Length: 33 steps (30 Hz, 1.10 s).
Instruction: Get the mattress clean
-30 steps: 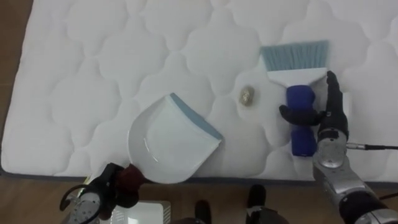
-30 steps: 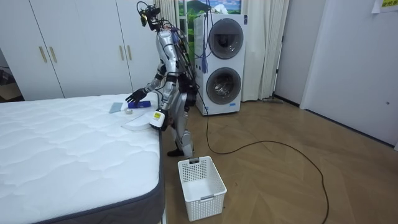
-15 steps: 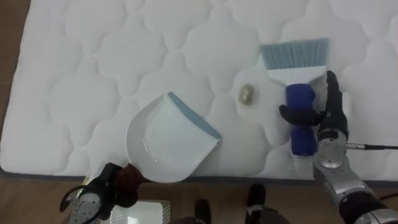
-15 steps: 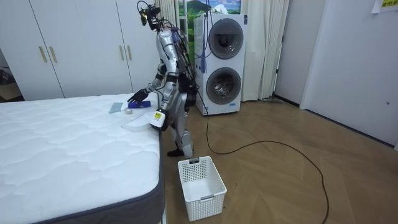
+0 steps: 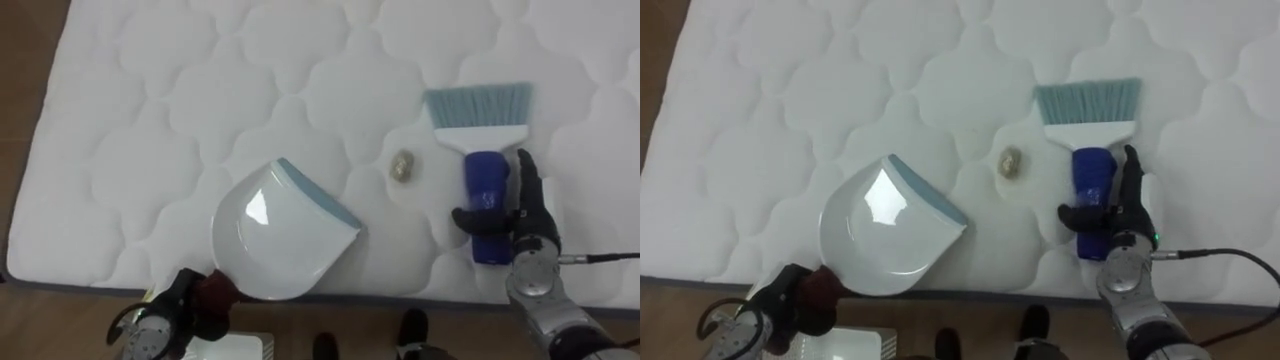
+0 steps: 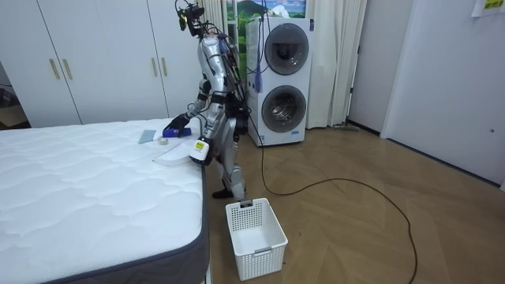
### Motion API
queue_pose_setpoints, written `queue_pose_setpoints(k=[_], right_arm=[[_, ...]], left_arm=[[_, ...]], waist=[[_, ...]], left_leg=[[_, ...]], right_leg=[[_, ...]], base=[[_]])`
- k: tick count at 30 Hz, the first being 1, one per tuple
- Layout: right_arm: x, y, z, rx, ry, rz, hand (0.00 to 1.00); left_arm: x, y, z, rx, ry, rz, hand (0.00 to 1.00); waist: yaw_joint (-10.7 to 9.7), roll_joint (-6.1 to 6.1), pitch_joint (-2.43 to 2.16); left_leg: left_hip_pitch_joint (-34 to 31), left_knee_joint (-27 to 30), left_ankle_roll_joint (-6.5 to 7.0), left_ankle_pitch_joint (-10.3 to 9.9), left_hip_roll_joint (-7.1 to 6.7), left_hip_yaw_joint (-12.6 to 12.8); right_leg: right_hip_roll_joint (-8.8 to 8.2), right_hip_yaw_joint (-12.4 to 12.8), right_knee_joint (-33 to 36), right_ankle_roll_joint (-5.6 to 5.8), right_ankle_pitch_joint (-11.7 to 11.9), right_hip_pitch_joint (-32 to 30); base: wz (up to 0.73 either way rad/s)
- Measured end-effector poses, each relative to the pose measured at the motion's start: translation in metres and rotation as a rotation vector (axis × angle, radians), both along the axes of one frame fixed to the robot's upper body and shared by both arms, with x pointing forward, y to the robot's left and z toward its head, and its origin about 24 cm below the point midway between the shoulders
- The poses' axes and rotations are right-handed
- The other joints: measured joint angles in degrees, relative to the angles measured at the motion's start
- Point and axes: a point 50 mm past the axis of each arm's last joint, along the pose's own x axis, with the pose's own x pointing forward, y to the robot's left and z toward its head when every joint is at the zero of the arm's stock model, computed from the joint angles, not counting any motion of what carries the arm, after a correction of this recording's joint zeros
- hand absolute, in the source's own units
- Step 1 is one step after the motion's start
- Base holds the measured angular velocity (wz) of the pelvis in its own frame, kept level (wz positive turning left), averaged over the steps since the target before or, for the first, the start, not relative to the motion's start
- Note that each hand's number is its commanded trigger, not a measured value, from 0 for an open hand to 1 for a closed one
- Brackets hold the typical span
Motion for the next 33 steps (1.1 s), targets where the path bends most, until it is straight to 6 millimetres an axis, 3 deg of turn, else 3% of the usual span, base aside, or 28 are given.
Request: queue_pose_setpoints(k=[1,2,3,4,19,33], right_arm=[[-0.001,0.0,-0.001,-0.007,0.008,0.004,0.0],[-0.002,-0.001,-0.002,-0.017,0.016,0.009,0.57],[-0.003,-0.001,-0.003,-0.023,0.02,0.012,0.88],[-0.004,-0.001,-0.004,-0.03,0.028,0.014,1.0],[-0.016,-0.025,-0.009,-0.137,0.107,-0.077,1.0],[-0.024,-0.031,-0.017,-0.096,0.186,-0.111,1.0]], left_arm=[[0.001,0.0,0.0,0.0,-0.001,-0.001,1.0],[0.001,0.0,0.0,0.0,-0.002,-0.001,1.0],[0.001,0.0,0.0,0.0,-0.002,-0.001,1.0],[0.0,0.0,0.0,0.0,0.0,-0.001,1.0],[-0.001,-0.002,-0.001,0.002,0.013,-0.006,1.0],[-0.004,0.006,-0.002,0.031,0.053,0.013,1.0]], waist=[[0.0,0.0,0.0],[0.0,0.0,0.0],[0.0,-0.01,0.0],[0.0,-0.01,0.0],[0.2,-0.14,-0.23],[0.1,-0.24,-0.32]], left_leg=[[0.0,0.0,0.0,0.0,0.0,0.0],[0.0,-0.1,0.0,0.0,-0.03,0.0],[0.1,-0.1,0.0,0.0,-0.06,0.0],[0.2,-0.1,0.0,0.0,-0.09,0.0],[1.8,-0.1,-0.29,-0.2,0.41,-0.3],[2.0,0.4,-0.27,-0.2,0.22,-0.2]], right_leg=[[0.0,0.0,0.0,0.0,0.0,0.0],[0.01,0.0,0.0,0.0,0.0,0.0],[0.02,0.0,0.0,0.0,0.0,0.0],[0.09,0.0,-0.2,0.0,0.0,0.3],[0.95,0.3,-1.3,0.17,0.0,2.5],[0.73,0.7,-0.4,0.16,0.0,2.6]], base=[[0.0],[0.0],[0.0],[0.0],[0.01],[0.0]])
